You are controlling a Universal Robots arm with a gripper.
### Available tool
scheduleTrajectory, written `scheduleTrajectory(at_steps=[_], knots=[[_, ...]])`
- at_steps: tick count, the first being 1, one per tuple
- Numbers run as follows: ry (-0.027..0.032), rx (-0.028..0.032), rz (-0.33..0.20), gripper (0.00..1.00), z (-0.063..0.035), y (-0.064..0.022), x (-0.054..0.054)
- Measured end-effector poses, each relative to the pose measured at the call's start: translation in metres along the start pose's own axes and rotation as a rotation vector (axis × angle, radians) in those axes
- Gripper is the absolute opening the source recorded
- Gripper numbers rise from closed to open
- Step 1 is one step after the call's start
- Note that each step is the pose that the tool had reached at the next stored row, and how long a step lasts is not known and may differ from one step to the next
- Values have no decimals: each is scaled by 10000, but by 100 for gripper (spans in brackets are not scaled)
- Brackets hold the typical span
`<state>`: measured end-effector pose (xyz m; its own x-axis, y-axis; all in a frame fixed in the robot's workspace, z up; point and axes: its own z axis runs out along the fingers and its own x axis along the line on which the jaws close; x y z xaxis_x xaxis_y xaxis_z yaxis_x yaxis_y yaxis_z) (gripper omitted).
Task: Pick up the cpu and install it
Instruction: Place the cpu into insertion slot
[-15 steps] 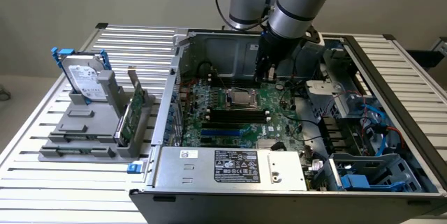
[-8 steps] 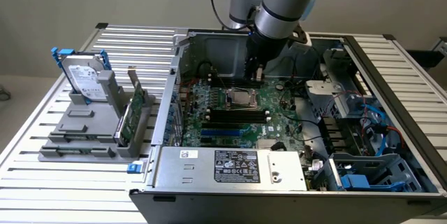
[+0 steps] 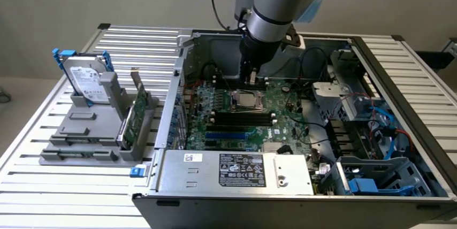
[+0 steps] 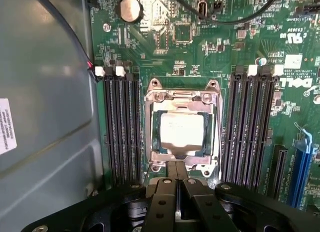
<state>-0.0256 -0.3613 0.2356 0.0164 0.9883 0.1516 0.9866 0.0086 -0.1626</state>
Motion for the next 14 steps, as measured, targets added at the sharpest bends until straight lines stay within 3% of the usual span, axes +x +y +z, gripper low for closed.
scheduleTrajectory(at_steps=[6, 11, 14], knots=[[-25, -21, -137, 11, 98, -93, -14], [-93, -148, -427, 11, 140, -102, -21], [-117, -129, -575, 11, 195, -119, -29]])
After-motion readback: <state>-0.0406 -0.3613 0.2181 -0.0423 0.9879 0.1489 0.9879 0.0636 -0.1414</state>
